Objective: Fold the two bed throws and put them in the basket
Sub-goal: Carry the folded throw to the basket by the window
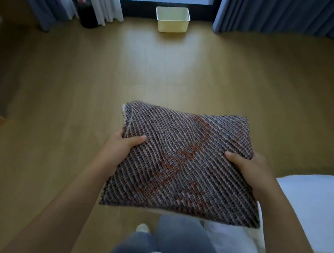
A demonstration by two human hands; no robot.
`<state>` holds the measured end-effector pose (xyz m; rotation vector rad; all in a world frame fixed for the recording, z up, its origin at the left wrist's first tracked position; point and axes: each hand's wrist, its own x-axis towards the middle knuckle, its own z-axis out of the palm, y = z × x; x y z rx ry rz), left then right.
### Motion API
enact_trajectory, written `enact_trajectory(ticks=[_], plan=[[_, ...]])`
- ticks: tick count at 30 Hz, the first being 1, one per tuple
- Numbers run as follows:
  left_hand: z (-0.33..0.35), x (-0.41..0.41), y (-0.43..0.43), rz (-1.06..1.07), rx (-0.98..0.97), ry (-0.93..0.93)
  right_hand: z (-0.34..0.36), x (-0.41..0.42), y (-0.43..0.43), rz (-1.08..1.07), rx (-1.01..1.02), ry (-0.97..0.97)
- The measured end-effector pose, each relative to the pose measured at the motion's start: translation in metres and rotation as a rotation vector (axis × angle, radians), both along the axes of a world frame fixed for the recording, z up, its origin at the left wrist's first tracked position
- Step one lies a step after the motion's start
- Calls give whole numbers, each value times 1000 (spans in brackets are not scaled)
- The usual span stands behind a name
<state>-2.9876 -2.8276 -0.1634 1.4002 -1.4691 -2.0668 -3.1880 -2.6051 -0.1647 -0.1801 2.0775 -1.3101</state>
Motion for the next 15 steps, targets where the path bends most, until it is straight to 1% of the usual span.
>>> enact_trajectory(ticks=[6, 11, 15], plan=[[-10, -123, -105, -6, 9, -1, -4, -116, -104, -16, -4, 27], [-7, -223, -185, 65, -5, -20, 7, -221, -199, 81, -7, 74], [-8, -294, -246, 108, -1, -13, 10, -295, -269, 99, 7, 91]])
